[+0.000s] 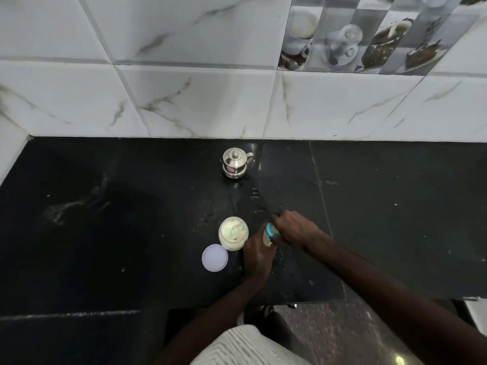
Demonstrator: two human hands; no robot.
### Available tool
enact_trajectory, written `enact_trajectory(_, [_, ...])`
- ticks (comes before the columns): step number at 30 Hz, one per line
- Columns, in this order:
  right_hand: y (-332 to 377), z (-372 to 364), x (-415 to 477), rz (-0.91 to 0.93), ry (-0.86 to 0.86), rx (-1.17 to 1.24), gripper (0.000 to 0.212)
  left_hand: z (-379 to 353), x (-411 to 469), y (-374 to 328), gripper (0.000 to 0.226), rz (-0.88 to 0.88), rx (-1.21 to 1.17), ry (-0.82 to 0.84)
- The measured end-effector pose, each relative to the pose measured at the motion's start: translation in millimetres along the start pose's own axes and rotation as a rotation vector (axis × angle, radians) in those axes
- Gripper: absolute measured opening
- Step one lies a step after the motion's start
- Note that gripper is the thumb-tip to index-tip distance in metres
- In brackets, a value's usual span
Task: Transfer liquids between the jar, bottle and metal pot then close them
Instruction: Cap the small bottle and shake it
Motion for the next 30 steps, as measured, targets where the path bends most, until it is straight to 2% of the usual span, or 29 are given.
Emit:
enact_trajectory(3, [2,-2,-1,-0.049,-0.003,0.0,0.025,0,0,-2,0.013,-0.039,0.11,-0.021])
enact_trajectory(6, [5,-6,-3,-0.104,-0.011,0.027,0.022,0,0,-5,0.015,-0.025,0.107,-0.016])
enact_trajectory(9, [-1,-10,-7,-0.166,-0.018,0.116,0.04,1,-2,-6,0.032,0.02,0.109,-0.013])
enact_trajectory(12, [-23,-15,-22,-0.248,-0.112,0.321,0.075,1,-3,-4,0.037,-0.012,0.093,0.006])
enact_trajectory(14, [-40,-21,-34,-0.213,-0.186,0.425,0.079,0,-2,-5,0.03,-0.056,0.129,0.003])
enact_trajectory(16, [-42,-21,-41,-0.089,-0.218,0.409,0.082,-1,-2,-3,0.029,-0.1,0.19,-0.014])
enact_trajectory(19, [-24,-25,-29,0.136,-0.214,0.296,0.071,-1,-2,1,0.031,-0.068,0.128,-0.035])
enact_trajectory(21, [-14,-25,-15,0.19,-0.176,0.174,0.06,-1,-2,4,0.035,-0.019,0.081,-0.032])
enact_trajectory(26, [-15,-17,8,0.173,-0.056,0.025,0.051,-1,-1,7,0.033,0.019,0.107,0.009])
enact_trajectory(30, [-12,-18,12,0.099,-0.076,0.042,0.033,-4,-2,9,0.033,-0.033,0.143,-0.017])
Point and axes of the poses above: each hand's wrist, its own x-axis towards the middle knuckle, its own z-axis out of the back of the hand, y = z × x, the point moved 1 cm from there along x, towards the middle knuckle, and after that the axes turned 14 degrees about -x, right-handed, at the moved point
